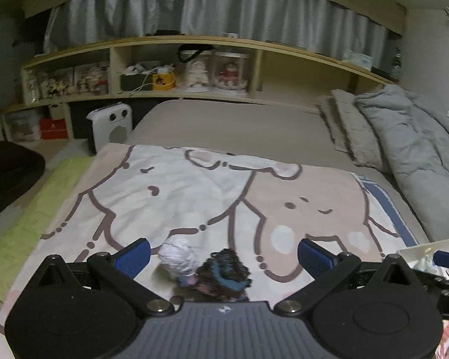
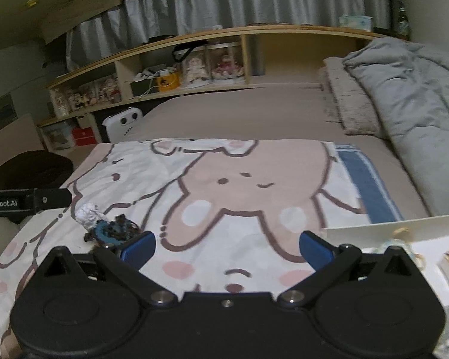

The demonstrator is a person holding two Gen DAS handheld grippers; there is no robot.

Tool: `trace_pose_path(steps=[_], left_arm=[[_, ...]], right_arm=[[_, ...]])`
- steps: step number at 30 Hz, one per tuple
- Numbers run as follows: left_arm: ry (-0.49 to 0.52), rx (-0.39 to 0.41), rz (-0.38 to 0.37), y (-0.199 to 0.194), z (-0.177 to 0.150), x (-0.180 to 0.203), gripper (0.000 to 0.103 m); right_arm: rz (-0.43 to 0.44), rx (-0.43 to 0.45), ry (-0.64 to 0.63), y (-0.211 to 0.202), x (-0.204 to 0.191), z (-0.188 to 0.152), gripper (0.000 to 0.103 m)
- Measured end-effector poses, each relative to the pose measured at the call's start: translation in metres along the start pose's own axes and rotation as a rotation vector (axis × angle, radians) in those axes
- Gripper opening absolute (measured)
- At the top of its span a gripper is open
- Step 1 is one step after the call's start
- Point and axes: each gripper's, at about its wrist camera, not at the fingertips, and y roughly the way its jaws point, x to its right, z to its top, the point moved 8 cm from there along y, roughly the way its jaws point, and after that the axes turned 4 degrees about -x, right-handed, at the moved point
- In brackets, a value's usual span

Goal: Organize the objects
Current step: 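Move both open tools back toward the white ball and crocheted scrunchie, then grasp the white crumpled ball with the left tool while the right tool grasps the scrunchie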

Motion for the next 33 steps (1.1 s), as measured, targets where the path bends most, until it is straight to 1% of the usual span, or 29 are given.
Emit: trace_pose_path(steps=[3,10,15,17,22,27,33], left_arm=[[-0.041,-0.012,0.017,0.008,0.0,-0.013,0.103],[-0.091,-0.047,0.053,0.027,-0.005,-0.039,0.103],[-0.123,-0.053,0.065,0.035,-0.008,-0.052,0.103],[-0.129,-0.055,0.072,0.039,-0.008,-0.057,0.103],[-0.146,-0.072,0.033,0.049,-0.012,-0.062,0.103],[-0.186,-0.081,0.046,0.06,-0.017,-0.071,0.103],[-0.245,-0.057,0.025,0.072,-0.02,-0.082,0.102]], right_arm=[[0.027,-0.001,-0.006,0.016,-0.012,0.003,0.103],[0.081,-0.024,-0.012,0.058,-0.039,0.0,0.103],[0.116,-0.043,-0.046,0.09,-0.061,-0.012,0.103],[0.151,-0.05,-0.041,0.1,-0.069,-0.016,0.103],[0.223,-0.051,-0.057,0.121,-0.091,-0.022,0.103],[0.275,-0.054,-0.089,0.138,-0.114,-0.024,0.102],[0.331,-0.075,-0.156,0.156,-0.136,-0.023,0.089]])
